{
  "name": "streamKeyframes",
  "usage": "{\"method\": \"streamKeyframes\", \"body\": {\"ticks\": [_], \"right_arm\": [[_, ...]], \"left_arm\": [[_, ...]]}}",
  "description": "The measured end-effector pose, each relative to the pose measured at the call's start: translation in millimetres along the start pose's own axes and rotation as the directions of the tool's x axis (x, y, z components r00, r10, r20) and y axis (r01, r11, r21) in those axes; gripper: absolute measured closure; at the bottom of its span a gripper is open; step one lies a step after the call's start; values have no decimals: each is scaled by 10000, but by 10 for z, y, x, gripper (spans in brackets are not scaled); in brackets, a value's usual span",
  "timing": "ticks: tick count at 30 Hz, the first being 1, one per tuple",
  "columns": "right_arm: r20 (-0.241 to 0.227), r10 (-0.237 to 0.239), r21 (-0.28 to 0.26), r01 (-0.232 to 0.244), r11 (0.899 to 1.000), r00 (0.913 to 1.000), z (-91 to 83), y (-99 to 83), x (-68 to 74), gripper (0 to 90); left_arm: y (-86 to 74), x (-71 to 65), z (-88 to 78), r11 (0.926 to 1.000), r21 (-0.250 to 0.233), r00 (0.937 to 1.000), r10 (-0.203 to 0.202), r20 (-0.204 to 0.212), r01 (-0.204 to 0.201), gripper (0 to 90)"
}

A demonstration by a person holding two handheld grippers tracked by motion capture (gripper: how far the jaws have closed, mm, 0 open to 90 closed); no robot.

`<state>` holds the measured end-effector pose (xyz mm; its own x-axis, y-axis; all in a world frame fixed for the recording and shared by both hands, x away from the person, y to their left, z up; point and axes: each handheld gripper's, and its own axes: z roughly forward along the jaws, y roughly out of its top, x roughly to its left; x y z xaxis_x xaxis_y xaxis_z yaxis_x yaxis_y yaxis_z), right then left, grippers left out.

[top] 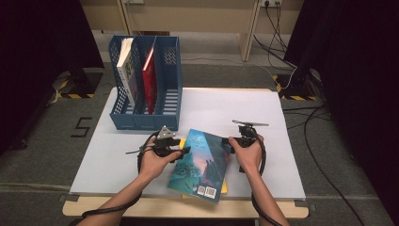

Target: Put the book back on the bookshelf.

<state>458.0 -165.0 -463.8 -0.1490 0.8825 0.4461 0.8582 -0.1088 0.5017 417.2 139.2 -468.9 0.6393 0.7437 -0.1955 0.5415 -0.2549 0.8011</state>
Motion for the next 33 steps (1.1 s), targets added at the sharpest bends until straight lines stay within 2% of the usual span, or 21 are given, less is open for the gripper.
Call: {"method": "streamKeyframes", "body": {"ticks": [5, 7, 11, 17, 24, 28, 33], "right_arm": [[-223, 137, 214, -132, 9997, 9997, 29, 20, -16, 415], [-523, 402, 404, -381, 9985, 9978, 55, 26, -44, 395], [-630, 366, 431, -339, 9985, 9973, 82, 30, -55, 377], [-855, 661, 553, -615, 9966, 9941, 115, 32, -72, 351], [-967, 711, 609, -654, 9960, 9928, 121, 39, -81, 351], [-1089, 863, 649, -795, 9947, 9903, 125, 49, -98, 375], [-1021, 863, 635, -800, 9948, 9910, 120, 49, -95, 393]], "left_arm": [[-10, 2, 27, 9999, 102, 9999, -69, 94, 68, 406], [-18, 8, 37, 9997, 186, 9997, -142, 182, 139, 405], [-32, 16, 54, 9994, 254, 9995, -239, 225, 233, 404], [-37, 24, 59, 9991, 345, 9993, -240, 274, 230, 401], [-36, 30, 62, 9987, 418, 9989, -293, 377, 277, 411], [-40, 5, 76, 9981, 491, 9967, -412, 703, 378, 450], [-37, 1, 81, 9977, 527, 9967, -452, 672, 417, 446]]}}
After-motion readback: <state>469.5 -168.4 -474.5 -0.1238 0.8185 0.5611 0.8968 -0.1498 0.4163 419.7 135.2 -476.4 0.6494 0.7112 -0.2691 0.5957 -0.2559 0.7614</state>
